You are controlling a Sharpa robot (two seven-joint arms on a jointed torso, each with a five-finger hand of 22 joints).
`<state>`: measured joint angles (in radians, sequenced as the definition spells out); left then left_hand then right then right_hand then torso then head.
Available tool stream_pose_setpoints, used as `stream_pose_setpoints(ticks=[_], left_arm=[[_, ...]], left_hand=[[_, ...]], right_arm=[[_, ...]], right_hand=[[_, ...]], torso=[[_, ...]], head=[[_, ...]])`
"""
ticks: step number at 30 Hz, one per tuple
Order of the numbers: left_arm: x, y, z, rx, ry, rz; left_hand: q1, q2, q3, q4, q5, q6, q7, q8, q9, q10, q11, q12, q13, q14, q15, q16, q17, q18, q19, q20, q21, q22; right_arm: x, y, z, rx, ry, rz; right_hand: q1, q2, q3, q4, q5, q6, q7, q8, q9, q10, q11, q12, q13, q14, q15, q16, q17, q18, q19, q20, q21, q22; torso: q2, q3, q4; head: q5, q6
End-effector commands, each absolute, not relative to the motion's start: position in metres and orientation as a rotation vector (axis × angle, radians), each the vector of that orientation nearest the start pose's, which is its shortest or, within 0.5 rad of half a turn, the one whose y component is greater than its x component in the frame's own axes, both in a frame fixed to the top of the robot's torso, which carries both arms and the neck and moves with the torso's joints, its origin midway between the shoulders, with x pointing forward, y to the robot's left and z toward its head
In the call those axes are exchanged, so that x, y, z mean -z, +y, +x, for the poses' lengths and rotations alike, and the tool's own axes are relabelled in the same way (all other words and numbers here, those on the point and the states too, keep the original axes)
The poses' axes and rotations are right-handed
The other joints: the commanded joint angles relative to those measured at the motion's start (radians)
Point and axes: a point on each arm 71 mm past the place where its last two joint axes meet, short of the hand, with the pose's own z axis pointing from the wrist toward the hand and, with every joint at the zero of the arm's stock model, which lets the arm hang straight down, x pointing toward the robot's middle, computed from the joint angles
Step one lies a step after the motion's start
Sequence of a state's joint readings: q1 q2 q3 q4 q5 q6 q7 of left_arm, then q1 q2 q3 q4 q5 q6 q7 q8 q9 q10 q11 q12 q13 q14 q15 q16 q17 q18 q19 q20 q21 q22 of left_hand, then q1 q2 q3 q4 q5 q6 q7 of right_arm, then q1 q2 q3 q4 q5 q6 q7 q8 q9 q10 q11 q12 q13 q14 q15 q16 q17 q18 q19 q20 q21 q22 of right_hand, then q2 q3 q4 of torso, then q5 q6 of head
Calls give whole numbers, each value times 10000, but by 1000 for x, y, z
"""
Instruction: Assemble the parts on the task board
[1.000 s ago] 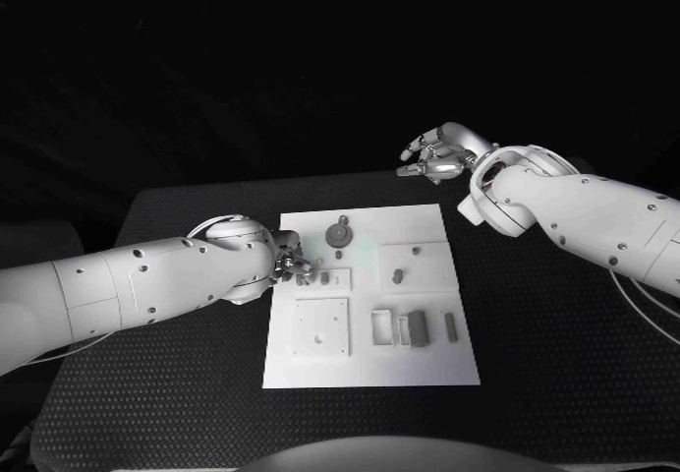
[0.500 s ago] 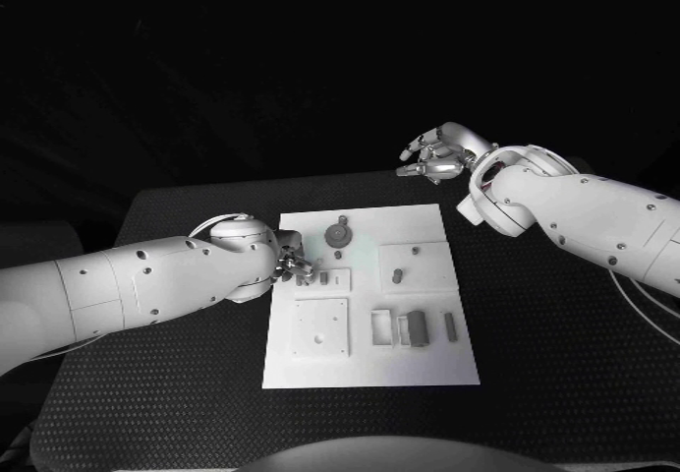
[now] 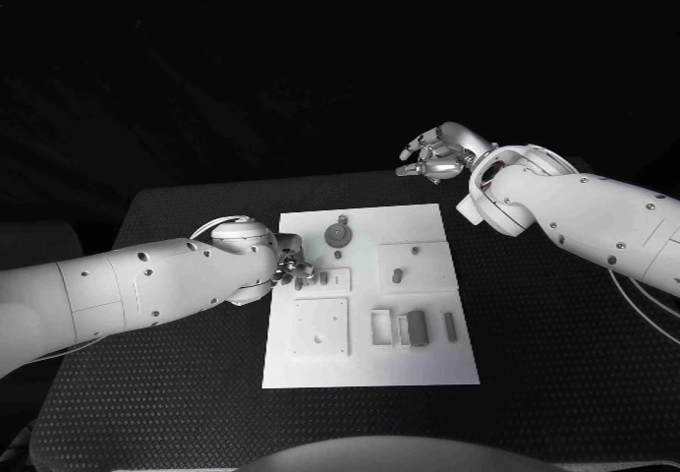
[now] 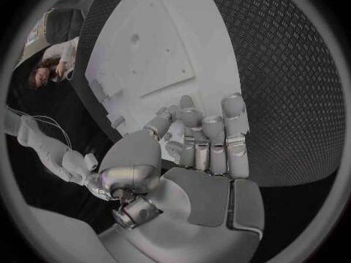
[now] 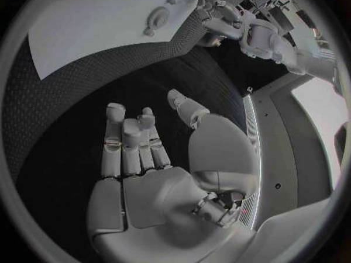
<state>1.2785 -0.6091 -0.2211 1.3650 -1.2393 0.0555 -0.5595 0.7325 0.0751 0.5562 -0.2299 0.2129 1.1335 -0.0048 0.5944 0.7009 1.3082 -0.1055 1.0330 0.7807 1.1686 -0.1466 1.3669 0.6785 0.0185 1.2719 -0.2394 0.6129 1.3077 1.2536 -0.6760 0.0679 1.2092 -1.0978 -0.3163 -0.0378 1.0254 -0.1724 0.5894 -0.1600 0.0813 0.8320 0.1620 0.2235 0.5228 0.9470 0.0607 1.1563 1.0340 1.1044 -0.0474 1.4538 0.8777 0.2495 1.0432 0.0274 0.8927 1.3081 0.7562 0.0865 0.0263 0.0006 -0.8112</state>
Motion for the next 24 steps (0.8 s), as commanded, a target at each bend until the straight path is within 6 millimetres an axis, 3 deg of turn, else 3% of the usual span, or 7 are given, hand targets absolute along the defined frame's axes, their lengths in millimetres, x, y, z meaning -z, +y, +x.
stream_pose_setpoints(ticks=[1,5,16,17,18,19,24], left_arm=[[255,154,492,2273,22894,694],[255,155,493,2257,22872,628],[255,157,494,2334,22709,372],[255,158,495,2324,22687,339],[254,159,495,2323,22647,290],[254,159,496,2324,22598,236],[253,163,498,2340,22420,29]], left_hand=[[-242,-217,-56,99,-215,-130,17,-66,-57,-3,-18,-67,-5,-97,-12,-77,14,345,-110,-10,-40,158],[-417,-337,-61,238,-573,-195,33,-74,-120,-42,-10,-98,-2,-123,-34,-109,26,350,-139,-23,-73,154],[-555,-440,-75,353,-659,-313,66,-113,-184,-92,11,-117,7,-157,-59,-133,36,353,-162,-41,-99,153],[-588,-472,-79,389,-750,-327,72,-114,-198,-103,19,-118,12,-167,-67,-141,39,354,-167,-48,-107,153],[-621,-524,-79,442,-1126,-340,71,-106,-216,-118,24,-120,21,-176,-81,-148,44,357,-172,-60,-118,152],[-630,-565,-72,473,-1270,-348,75,-101,-227,-125,22,-120,26,-179,-90,-151,48,357,-174,-67,-124,152],[-695,-767,-81,583,-1562,-418,100,-103,-257,-196,43,-150,34,-225,-119,-194,41,354,-206,-86,-161,145]], right_arm=[[140,-213,562,-7693,15867,2440],[140,-214,562,-7683,15867,2450],[140,-213,562,-7689,15869,2451],[140,-213,562,-7688,15868,2451],[140,-213,562,-7688,15870,2453],[140,-213,562,-7689,15872,2458],[140,-214,562,-7686,15887,2469]], right_hand=[[-82,11,17,57,-27,-1,99,-37,-14,-76,-9,60,-14,-43,-3,-52,-15,123,32,-64,-59,177],[-83,10,17,58,-26,-2,99,-37,-15,-77,-9,60,-14,-44,-3,-52,-16,123,31,-64,-60,177],[-85,9,16,60,-26,-6,100,-38,-17,-80,-8,59,-17,-46,-2,-54,-17,123,30,-63,-62,177],[-86,10,16,60,-26,-6,100,-38,-17,-80,-8,59,-17,-46,-2,-54,-17,123,30,-63,-62,177],[-86,10,16,60,-26,-6,100,-38,-17,-80,-8,59,-17,-47,-2,-54,-17,123,30,-63,-62,177],[-86,10,16,60,-26,-6,100,-38,-17,-80,-8,59,-17,-47,-2,-54,-18,123,30,-63,-62,177],[-87,10,16,61,-26,-7,101,-37,-18,-81,-8,59,-18,-47,-1,-54,-18,123,30,-62,-63,176]], torso=[[1,6,-1],[5,1,-8],[7,-7,5],[7,-8,3],[7,-10,2],[6,-9,-2],[9,-5,-9]], head=[[3,9],[7,9],[11,13],[13,13],[13,13],[13,14],[18,19]])
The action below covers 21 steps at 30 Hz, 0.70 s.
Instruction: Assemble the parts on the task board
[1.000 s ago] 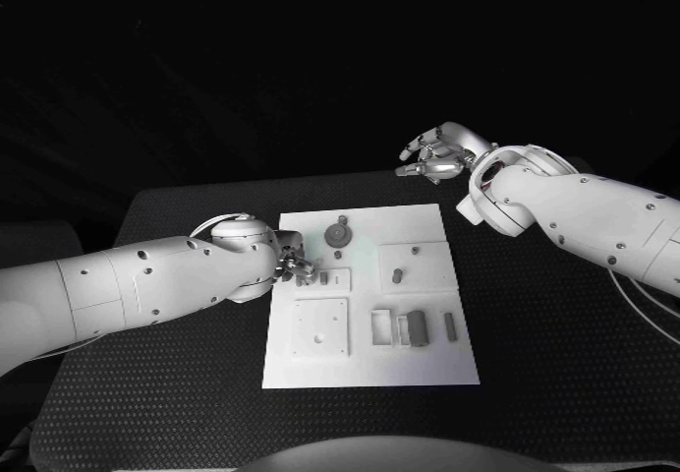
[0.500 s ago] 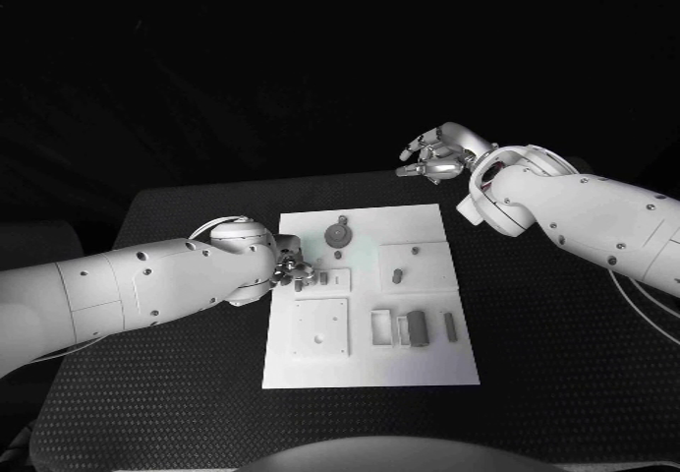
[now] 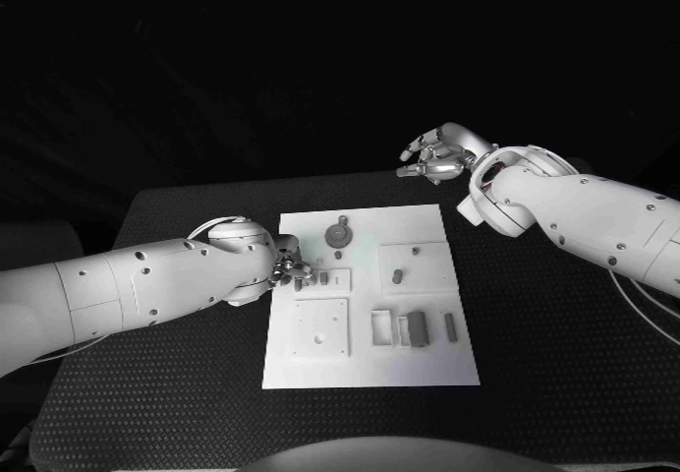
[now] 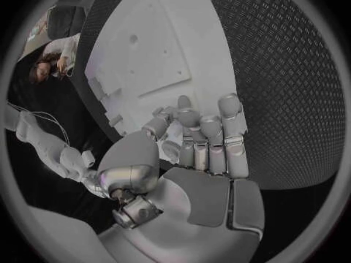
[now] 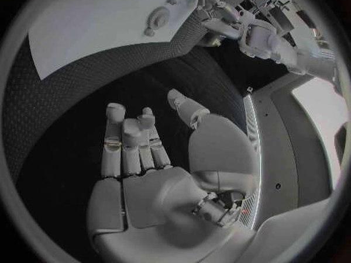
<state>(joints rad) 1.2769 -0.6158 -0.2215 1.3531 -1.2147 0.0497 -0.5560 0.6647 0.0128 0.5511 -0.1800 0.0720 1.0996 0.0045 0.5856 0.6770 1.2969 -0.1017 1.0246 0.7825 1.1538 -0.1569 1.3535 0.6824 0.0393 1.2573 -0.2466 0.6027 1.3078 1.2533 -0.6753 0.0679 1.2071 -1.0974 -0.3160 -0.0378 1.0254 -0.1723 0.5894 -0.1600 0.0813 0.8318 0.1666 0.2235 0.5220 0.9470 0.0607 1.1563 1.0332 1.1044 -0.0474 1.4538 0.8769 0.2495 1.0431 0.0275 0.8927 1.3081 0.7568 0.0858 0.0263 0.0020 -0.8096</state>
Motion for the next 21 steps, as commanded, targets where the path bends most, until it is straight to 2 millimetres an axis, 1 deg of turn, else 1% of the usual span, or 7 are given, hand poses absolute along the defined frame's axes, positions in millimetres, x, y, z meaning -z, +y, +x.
stream_pose_setpoints(ticks=[1,8,11,12,13,21], left_arm=[[253,163,498,2389,22382,-59],[252,165,500,2519,22145,-241],[251,164,500,2600,22100,-327],[251,164,500,2615,22092,-344],[251,164,500,2627,22076,-357],[251,165,501,2684,22004,-430]], left_hand=[[-71,-237,-64,131,-214,-90,12,-8,-19,-92,10,-66,21,-84,-22,-63,3,144,-60,-18,-65,143],[-339,-611,-169,425,-238,-134,17,39,-5,-120,15,-69,48,-111,-46,-63,16,144,-65,-45,-96,137],[-428,-684,-209,511,-239,-148,17,55,3,-125,15,-69,57,-118,-53,-59,21,144,-67,-52,-105,137],[-495,-556,-400,434,-227,-168,18,78,15,-134,15,-64,73,-129,-60,-51,30,139,-83,-58,-107,151],[-556,-332,-788,156,-214,-195,1,109,22,-151,9,-65,95,-146,-76,-45,41,141,-118,-78,-114,167],[-531,-259,-880,59,-215,-197,-3,119,14,-146,-5,-69,101,-143,-88,-47,41,145,-116,-94,-122,164]], right_arm=[[140,-214,562,-7685,15892,2470],[141,-213,562,-7687,15907,2477],[141,-213,562,-7691,15914,2474],[141,-213,562,-7690,15914,2476],[141,-213,562,-7688,15913,2477],[142,-214,562,-7676,15944,2482]], right_hand=[[-88,9,16,62,-26,-6,54,-37,-10,-81,-7,59,-10,-47,-1,-54,-10,123,31,-63,-63,177],[-87,11,17,62,-26,-7,54,-37,-10,-82,-7,60,-11,-48,-1,-54,-10,123,31,-63,-63,176],[-87,12,17,62,-26,-8,54,-37,-11,-82,-7,60,-11,-48,0,-54,-10,123,30,-63,-64,176],[-86,12,17,62,-26,-8,54,-37,-11,-82,-7,60,-11,-48,0,-54,-10,123,30,-63,-64,176],[-86,12,17,62,-25,-8,54,-37,-11,-82,-7,60,-12,-49,0,-54,-10,123,30,-63,-64,176],[-85,13,18,61,-25,-9,54,-37,-12,-83,-7,61,-13,-49,0,-54,-11,123,30,-63,-64,177]], torso=[[2,3,-8],[1,5,-4],[-4,6,-3],[-4,6,-3],[-4,7,-2],[-4,9,-2]], head=[[1,5],[-10,10],[-12,11],[-12,11],[-12,11],[-14,5]])
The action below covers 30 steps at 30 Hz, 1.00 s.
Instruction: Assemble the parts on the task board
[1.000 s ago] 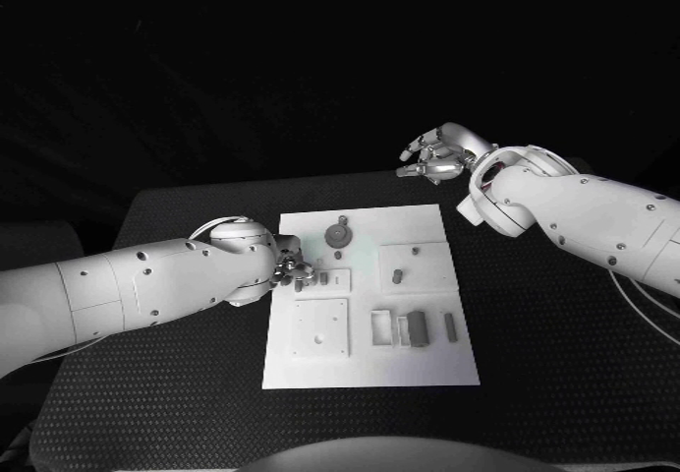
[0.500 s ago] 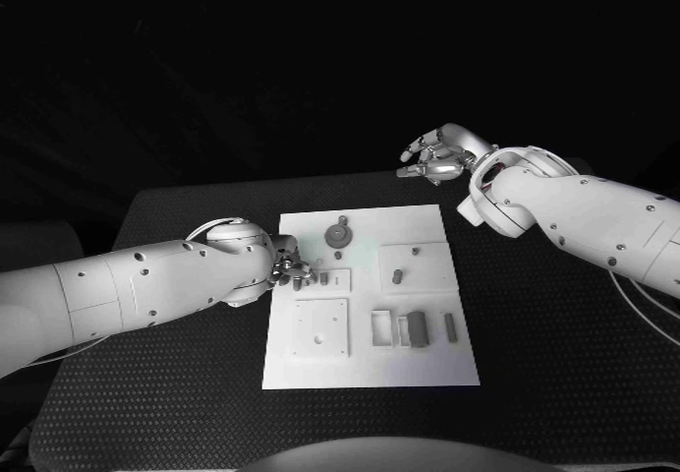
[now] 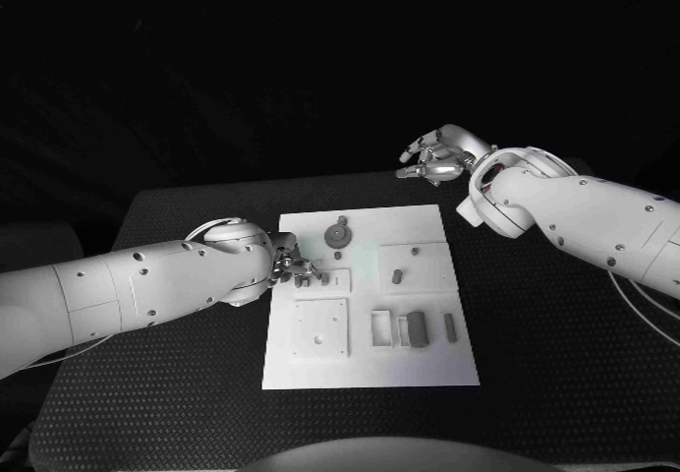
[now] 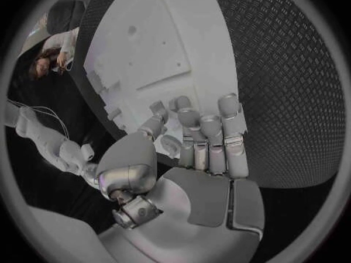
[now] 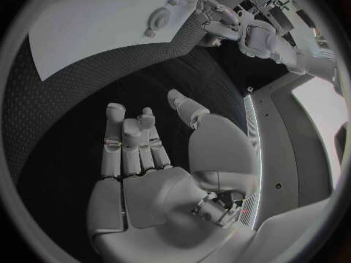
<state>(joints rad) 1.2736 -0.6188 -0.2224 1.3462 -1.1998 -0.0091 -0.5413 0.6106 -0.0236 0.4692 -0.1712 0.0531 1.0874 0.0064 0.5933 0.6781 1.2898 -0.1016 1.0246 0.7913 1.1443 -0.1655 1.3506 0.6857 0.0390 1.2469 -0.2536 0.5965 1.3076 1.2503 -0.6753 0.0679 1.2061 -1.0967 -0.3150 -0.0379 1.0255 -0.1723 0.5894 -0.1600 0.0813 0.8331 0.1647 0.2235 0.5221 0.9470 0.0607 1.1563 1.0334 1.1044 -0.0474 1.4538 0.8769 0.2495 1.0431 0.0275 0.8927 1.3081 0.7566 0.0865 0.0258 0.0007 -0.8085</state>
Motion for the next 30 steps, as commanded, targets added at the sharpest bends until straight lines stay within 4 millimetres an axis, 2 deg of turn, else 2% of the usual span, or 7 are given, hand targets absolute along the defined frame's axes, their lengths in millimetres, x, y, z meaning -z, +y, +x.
stream_pose_setpoints(ticks=[1,10,15,17,18,26,30], left_arm=[[251,165,501,2695,21998,-435],[250,169,500,2755,21970,-612],[247,174,502,2901,21530,-1051],[246,176,502,2922,21407,-1178],[246,177,502,2939,21394,-1211],[244,181,501,3426,21153,-1962],[245,189,500,3837,21252,-3059]], left_hand=[[15,112,-66,-38,-25,-74,-23,43,2,-74,-6,-68,14,-48,-3,-18,9,148,-11,-24,-60,166],[199,159,-166,-317,-28,-85,-22,53,-22,-73,-6,-87,19,-48,-12,-30,6,137,-7,-33,-73,162],[191,-38,-235,-396,-30,-459,96,-125,-111,-370,83,-264,-28,-258,-18,-204,-70,97,-144,-9,-207,111],[169,-130,-238,-393,-33,-661,177,-213,-150,-544,162,-343,-50,-397,-11,-297,-113,66,-259,16,-299,81],[171,-236,-218,-412,-34,-960,293,-349,-208,-781,274,-471,-100,-591,30,-431,-177,24,-443,59,-438,30],[218,-384,-170,-416,-35,-1262,429,-412,-246,-962,403,-517,-139,-743,108,-506,-254,-40,-536,92,-603,-43],[236,-470,-136,-420,-34,-1506,530,-527,-311,-1150,501,-631,-210,-889,170,-613,-328,-77,-646,125,-723,-88]], right_arm=[[142,-214,562,-7674,15949,2483],[144,-214,562,-7665,15986,2502],[145,-215,562,-7648,15985,2513],[145,-216,562,-7645,15985,2514],[145,-216,562,-7643,15985,2516],[145,-216,561,-7637,15994,2524],[146,-217,561,-7621,15998,2536]], right_hand=[[-84,13,18,60,-25,-22,74,-37,-13,-83,-7,61,-15,-49,0,-54,-12,123,30,-63,-65,177],[-82,14,18,59,-25,-23,74,-36,-14,-84,-6,62,-16,-50,1,-54,-12,123,30,-63,-65,177],[-81,15,18,58,-25,-23,75,-36,-14,-84,-6,62,-17,-50,1,-54,-12,123,30,-63,-66,177],[-81,15,18,58,-25,-24,75,-36,-14,-84,-6,63,-17,-50,1,-54,-12,123,30,-63,-66,177],[-81,15,18,57,-25,-24,75,-36,-15,-84,-6,63,-17,-50,1,-54,-12,123,30,-63,-66,177],[-82,14,17,57,-26,-25,75,-35,-15,-85,-6,64,-18,-50,1,-53,-13,123,29,-63,-66,177],[-82,15,17,57,-26,-26,75,-35,-16,-85,-6,64,-18,-50,2,-53,-13,123,29,-63,-66,177]], torso=[[-2,2,3],[-3,-2,8],[-1,-8,10],[-1,-10,11],[0,-11,9],[1,-9,4],[1,-5,1]], head=[[0,-5],[1,-12],[-14,8],[-16,9],[-21,12],[-30,16],[-30,28]])
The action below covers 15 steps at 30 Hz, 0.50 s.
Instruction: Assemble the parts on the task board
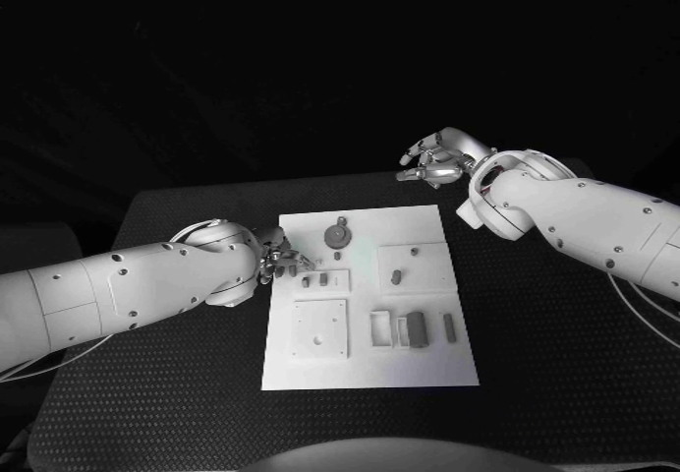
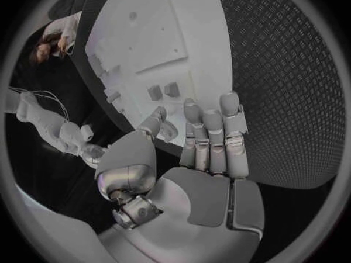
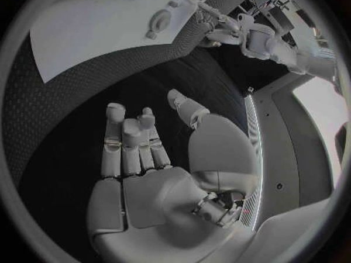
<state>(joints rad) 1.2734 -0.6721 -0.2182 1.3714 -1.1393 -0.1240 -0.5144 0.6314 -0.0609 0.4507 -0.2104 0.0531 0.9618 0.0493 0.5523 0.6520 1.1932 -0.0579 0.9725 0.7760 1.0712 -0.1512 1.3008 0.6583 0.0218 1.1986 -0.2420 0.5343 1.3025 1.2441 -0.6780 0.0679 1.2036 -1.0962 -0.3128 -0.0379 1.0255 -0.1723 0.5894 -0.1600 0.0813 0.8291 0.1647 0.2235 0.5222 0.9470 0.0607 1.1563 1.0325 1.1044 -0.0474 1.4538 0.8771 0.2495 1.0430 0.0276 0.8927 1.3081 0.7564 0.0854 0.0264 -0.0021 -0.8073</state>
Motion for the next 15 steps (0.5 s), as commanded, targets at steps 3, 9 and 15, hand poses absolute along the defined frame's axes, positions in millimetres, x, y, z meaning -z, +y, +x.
stream_pose_setpoints(ticks=[3,9,15], left_arm=[[244,192,498,3978,21067,-3189],[244,193,490,4154,20797,-3053],[250,189,476,4270,20779,-2461]], left_hand=[[42,-162,68,-48,-33,-419,198,-220,-116,-313,159,-215,-138,-278,114,-228,-141,60,-280,62,-230,-88],[70,-280,148,-51,-31,-633,345,-448,-266,-523,306,-504,-379,-474,277,-498,-369,37,-473,201,-522,-229],[341,-207,232,-256,-19,-701,432,-707,-418,-524,389,-628,-526,-478,365,-607,-505,64,-473,292,-662,-299]], right_arm=[[146,-218,561,-7610,16004,2543],[147,-218,561,-7602,16013,2553],[148,-220,561,-7577,16024,2574]], right_hand=[[-82,15,17,57,-26,14,75,-35,-17,-85,-6,64,-10,-51,2,-53,-14,123,30,-63,-66,177],[-83,16,16,57,-26,14,76,-34,-18,-85,-6,65,-11,-51,2,-53,-15,123,30,-63,-66,177],[-83,15,16,57,-26,13,76,-34,-18,-86,-5,65,-12,-51,2,-53,-15,123,30,-63,-67,177]], torso=[[-4,7,-1],[-3,4,10],[-10,4,15]], head=[[-7,22],[-11,25],[4,20]])
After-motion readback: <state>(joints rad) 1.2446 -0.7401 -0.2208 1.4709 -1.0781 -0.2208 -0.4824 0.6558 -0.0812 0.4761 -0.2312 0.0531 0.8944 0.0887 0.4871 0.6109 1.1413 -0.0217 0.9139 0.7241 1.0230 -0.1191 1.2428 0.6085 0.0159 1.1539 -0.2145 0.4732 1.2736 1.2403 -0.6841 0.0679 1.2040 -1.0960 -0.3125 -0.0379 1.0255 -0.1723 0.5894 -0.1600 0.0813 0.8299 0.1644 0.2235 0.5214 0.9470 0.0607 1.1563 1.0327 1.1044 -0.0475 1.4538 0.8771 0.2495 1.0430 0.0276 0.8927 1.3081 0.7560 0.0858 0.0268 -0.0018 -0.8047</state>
